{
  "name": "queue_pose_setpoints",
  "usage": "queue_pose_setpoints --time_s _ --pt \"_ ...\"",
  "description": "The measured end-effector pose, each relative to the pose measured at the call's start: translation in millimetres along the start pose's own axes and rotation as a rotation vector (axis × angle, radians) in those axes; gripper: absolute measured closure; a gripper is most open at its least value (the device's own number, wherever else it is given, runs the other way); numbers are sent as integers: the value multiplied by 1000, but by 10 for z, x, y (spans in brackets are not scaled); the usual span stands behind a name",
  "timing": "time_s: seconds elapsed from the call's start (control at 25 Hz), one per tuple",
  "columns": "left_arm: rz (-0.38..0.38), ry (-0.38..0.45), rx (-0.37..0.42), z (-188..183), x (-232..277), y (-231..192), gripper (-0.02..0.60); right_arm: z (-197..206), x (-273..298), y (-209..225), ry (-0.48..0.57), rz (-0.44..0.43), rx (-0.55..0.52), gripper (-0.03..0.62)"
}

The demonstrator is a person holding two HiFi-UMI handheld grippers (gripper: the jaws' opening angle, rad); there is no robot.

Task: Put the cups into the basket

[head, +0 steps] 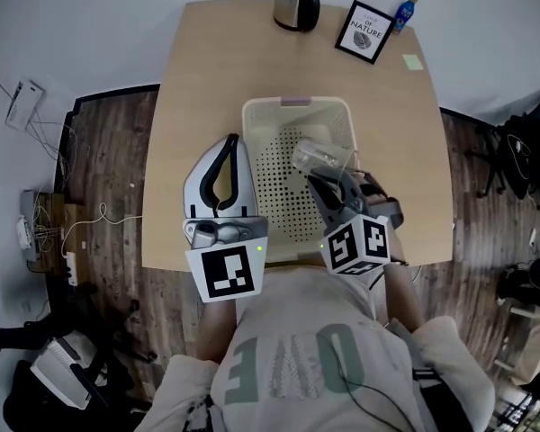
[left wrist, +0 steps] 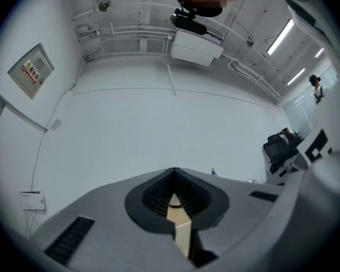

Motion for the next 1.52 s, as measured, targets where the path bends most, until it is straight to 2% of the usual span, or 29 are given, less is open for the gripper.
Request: queue_pose_setpoints --time_s 0.24,0.6,0.84,1.24,1.52 --pt "-3 -29 -7 121 6 -39 574 195 290 -102 -138 -149 -100 571" --pt "20 -66 5 253 97 -138 574 603 762 -363 -281 -404 -85 568" --pt "51 -86 19 314 141 -127 574 721 880 -486 -357 -526 -97 566" --pt "47 -108 18 376 142 -166 574 857 960 -627 -414 -583 -108 557" --pt "13 -113 23 411 102 -231 574 864 972 -635 -407 -570 -83 551"
Point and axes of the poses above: the fingertips, and each gripper's own axes: x forward along the fingers, y to its right, z out of its underside, the point moved 9 cm from there along -x, backward along the fingers, and after that the axes turned 14 degrees about y, right-handed, at the moved point
